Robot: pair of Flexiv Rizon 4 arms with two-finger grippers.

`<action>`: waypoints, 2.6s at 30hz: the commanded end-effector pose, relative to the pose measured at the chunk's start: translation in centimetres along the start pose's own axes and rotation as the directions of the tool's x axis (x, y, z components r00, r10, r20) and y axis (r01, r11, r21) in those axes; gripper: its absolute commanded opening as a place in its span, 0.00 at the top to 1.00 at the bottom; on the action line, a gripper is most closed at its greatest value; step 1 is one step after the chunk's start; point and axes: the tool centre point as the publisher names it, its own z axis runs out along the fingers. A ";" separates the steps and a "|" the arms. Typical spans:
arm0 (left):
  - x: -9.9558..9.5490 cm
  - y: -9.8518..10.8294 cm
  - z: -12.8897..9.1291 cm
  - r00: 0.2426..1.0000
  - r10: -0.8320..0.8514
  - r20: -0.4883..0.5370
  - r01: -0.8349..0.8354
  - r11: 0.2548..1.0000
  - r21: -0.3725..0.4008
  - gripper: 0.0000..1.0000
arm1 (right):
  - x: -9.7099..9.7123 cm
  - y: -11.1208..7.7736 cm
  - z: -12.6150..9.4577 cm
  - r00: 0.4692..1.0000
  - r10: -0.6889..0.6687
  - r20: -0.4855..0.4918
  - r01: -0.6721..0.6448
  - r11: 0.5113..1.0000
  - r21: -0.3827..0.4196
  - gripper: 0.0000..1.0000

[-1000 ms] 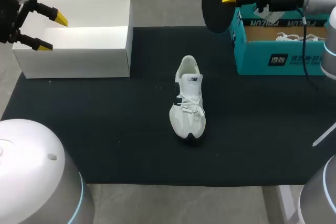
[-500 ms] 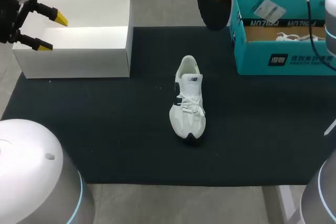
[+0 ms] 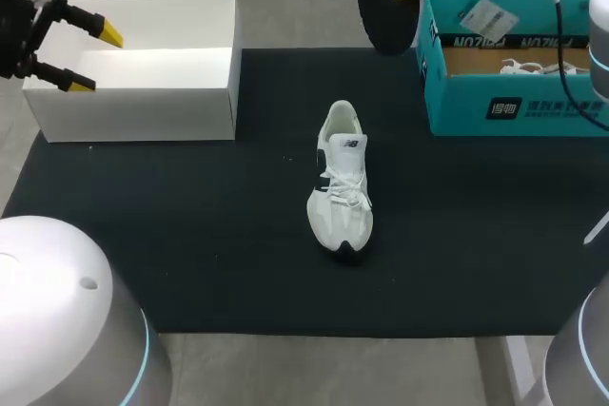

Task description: Take the shoe out of the shoebox, open the shoe tongue, remove and reinsert the insole, then place the shoe into the shoebox

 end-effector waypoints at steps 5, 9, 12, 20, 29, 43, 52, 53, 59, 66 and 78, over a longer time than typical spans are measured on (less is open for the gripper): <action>0.0 0.0 0.0 1.000 0.000 -0.004 0.000 1.000 0.000 0.00 | 0.0 0.1 0.1 1.000 0.001 0.003 -0.001 1.000 0.003 1.00; 0.0 0.0 0.0 1.000 0.000 -0.004 0.000 1.000 0.000 0.00 | -0.3 0.0 0.3 1.000 -0.005 0.004 0.005 1.000 -0.002 1.00; 0.0 0.0 0.0 1.000 0.000 -0.004 0.000 1.000 0.000 0.00 | -1.1 -0.1 0.8 0.999 -0.039 0.007 0.040 0.998 -0.043 1.00; 0.0 0.0 0.0 1.000 0.000 -0.004 0.000 1.000 0.000 0.00 | -3.1 0.0 2.2 0.998 -0.062 0.009 0.062 0.995 -0.080 1.00; 0.0 0.0 0.0 1.000 0.000 -0.004 0.000 1.000 0.000 0.00 | -5.9 -1.0 4.2 0.997 -0.071 -0.009 0.070 0.994 -0.078 1.00; 0.0 0.0 0.0 1.000 0.000 -0.004 0.000 1.000 0.000 0.00 | -9.4 -4.3 7.7 0.995 -0.067 -0.071 0.063 0.996 -0.058 1.00; 0.0 0.0 0.0 1.000 0.000 -0.004 0.000 1.000 0.000 0.00 | -10.9 -5.9 9.9 0.994 -0.028 -0.103 0.023 0.998 -0.058 1.00; 0.0 0.0 0.0 1.000 0.000 -0.004 0.000 1.000 0.000 0.00 | -11.0 -6.0 10.1 0.994 -0.026 -0.109 0.020 0.998 -0.054 1.00; 0.0 0.0 0.0 1.000 0.000 -0.004 0.000 1.000 0.000 0.00 | -11.9 -6.8 10.8 0.992 -0.036 -0.125 0.033 0.999 -0.028 1.00; 0.0 0.0 0.0 1.000 0.000 -0.004 0.000 1.000 0.000 0.00 | -12.6 -7.2 11.5 0.988 -0.060 -0.141 0.063 0.998 0.021 1.00; 0.0 0.0 0.0 1.000 0.000 -0.004 0.000 1.000 0.000 0.00 | -13.1 -7.5 12.2 0.990 -0.046 -0.131 0.042 0.998 -0.037 1.00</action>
